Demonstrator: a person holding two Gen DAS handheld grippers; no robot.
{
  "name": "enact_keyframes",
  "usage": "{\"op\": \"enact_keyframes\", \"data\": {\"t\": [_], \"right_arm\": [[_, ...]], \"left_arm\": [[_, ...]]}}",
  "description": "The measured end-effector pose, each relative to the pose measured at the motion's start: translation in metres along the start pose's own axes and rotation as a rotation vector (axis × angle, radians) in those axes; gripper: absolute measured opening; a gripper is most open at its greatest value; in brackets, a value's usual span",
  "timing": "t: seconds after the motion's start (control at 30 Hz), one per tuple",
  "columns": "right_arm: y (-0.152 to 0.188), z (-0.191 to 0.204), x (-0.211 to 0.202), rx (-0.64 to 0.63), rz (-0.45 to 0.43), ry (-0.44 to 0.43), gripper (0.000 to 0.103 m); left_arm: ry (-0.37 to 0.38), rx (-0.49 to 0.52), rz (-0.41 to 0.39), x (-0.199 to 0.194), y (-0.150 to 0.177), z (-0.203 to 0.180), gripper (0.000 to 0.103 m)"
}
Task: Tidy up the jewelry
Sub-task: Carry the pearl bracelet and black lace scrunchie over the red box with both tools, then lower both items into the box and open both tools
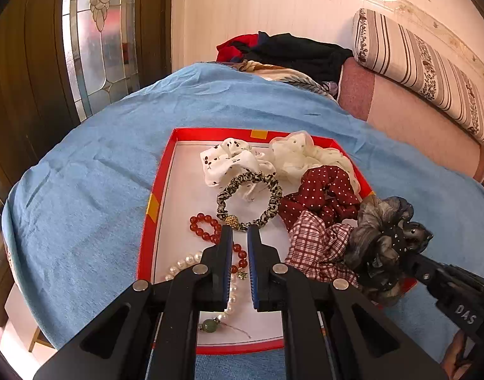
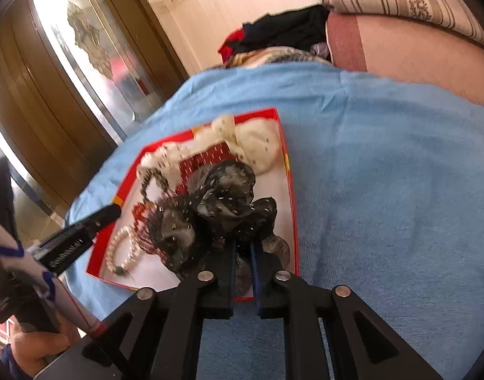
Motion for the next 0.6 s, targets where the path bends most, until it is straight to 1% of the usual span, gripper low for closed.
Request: {"op": "enact_keyframes", "data": {"t": [0.03, 0.07, 0.1, 0.13, 0.17, 0.2, 0.27, 0.43, 0.5, 0.6], "right_arm": [[0.0, -0.001, 0.002, -0.004, 0.013, 0.008, 0.018], [0.001, -0.002, 0.002, -0.009, 0.021, 0.012, 0.028], [0.001, -0.003, 0.0, -0.013, 0.021, 0.017, 0.036], [0.001, -0.003, -0.004, -0.016, 0.014, 0.024, 0.039], [0.001, -0.004, -0.007, -0.018, 0.007, 0.026, 0.041], [0.001, -0.004, -0.011, -0.016, 0.0, 0.022, 0.041], [0.001, -0.002, -0.016, -0.015, -0.007, 0.018, 0.041], [0.001, 0.009, -0.031, -0.035, -0.029, 0.022, 0.043], [0.001, 0.016, -0.038, -0.045, -0.035, 0.021, 0.047], [0.002, 0.023, -0.046, -0.056, -0.042, 0.027, 0.049]], "left_arm": [[-0.006, 0.001, -0.003, 0.0, 0.0, 0.0, 0.01], [-0.012, 0.004, -0.006, 0.0, 0.0, -0.001, 0.012], [-0.012, 0.006, -0.007, -0.001, 0.0, -0.001, 0.018], [-0.012, 0.006, -0.008, -0.001, 0.0, -0.002, 0.021], [-0.016, 0.007, -0.01, -0.001, 0.0, -0.002, 0.028], [-0.018, 0.008, -0.014, -0.002, -0.001, -0.002, 0.031], [-0.025, 0.008, -0.025, -0.004, -0.002, -0.002, 0.031], [-0.044, 0.019, -0.051, -0.008, -0.004, -0.004, 0.04], [-0.054, 0.022, -0.063, -0.01, -0.004, -0.003, 0.043], [-0.066, 0.018, -0.087, -0.015, -0.005, -0.002, 0.045]]}}
Point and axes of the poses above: each gripper's, at about its wrist camera, not at the fingertips, and x roughly the way its jaws point, z to its left, y to its underside, the point moved 4 cm from there along x, roughly the way its jaws point, and after that the axes turned 8 degrees about -y, right-handed, at the moved point
